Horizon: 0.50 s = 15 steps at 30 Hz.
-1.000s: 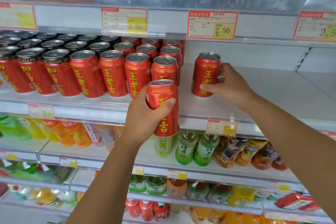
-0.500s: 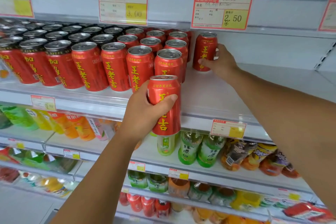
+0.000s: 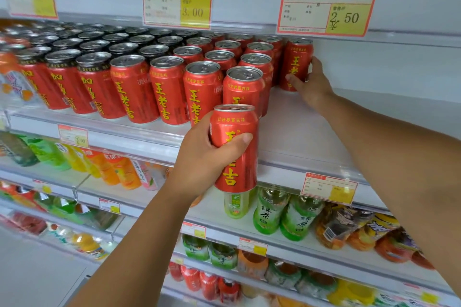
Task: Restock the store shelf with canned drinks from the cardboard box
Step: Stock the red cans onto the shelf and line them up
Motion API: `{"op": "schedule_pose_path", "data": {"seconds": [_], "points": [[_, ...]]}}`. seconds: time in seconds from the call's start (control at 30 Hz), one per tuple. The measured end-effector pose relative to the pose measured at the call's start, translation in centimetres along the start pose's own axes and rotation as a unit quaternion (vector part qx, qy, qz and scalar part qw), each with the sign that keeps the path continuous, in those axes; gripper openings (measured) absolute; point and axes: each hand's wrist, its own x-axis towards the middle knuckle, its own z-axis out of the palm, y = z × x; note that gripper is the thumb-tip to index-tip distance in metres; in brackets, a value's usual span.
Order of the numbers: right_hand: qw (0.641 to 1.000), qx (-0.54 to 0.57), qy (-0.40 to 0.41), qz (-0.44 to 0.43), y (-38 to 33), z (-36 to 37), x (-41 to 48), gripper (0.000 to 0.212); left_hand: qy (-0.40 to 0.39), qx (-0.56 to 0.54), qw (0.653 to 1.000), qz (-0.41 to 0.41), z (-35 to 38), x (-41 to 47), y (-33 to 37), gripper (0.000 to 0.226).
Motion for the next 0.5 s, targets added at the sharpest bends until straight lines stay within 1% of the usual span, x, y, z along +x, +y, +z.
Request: {"op": "schedule_pose_path", "data": {"seconds": [0.1, 0.2, 0.23, 0.27, 0.33, 0.37, 0.43, 0.5], "points": [[0.999, -0.026, -0.019, 0.023, -0.2, -0.2, -0.4, 0.079, -0.001, 0.008, 1.000, -0.005, -0.1, -0.1, 0.2, 0.054], [0.996, -0.026, -0.043, 0.069, -1.6, -1.0, -1.8, 0.092, -0.005, 0.008, 1.000, -0.016, 0.0, -0.3, 0.8, 0.049], [0.994, -0.042, -0.053, 0.082, -2.2, -1.5, -2.7, 0.093, -0.006, 0.010, 1.000, -0.021, 0.0, -0.4, 0.9, 0.047], [0.993, -0.059, -0.066, 0.083, -3.0, -2.0, -3.7, 0.087, -0.008, 0.013, 1.000, -0.026, 0.0, -0.4, 1.1, 0.043], [0.993, -0.071, -0.091, 0.038, -4.3, -3.2, -6.8, 0.060, -0.013, 0.021, 0.999, -0.033, -0.1, -0.5, 1.5, 0.037], [0.993, -0.068, -0.099, 0.009, -4.9, -3.9, -8.7, 0.050, -0.019, 0.023, 0.999, -0.033, -0.1, -0.5, 1.8, 0.037], [0.991, -0.055, -0.114, -0.034, -5.4, -5.5, -13.1, 0.044, -0.033, 0.011, 0.999, -0.038, -0.2, -0.7, 2.3, 0.042], [0.986, -0.021, -0.149, -0.070, -5.3, -7.1, -17.6, 0.040, -0.038, -0.023, 0.998, -0.043, 0.0, -1.1, 2.9, 0.041]]}}
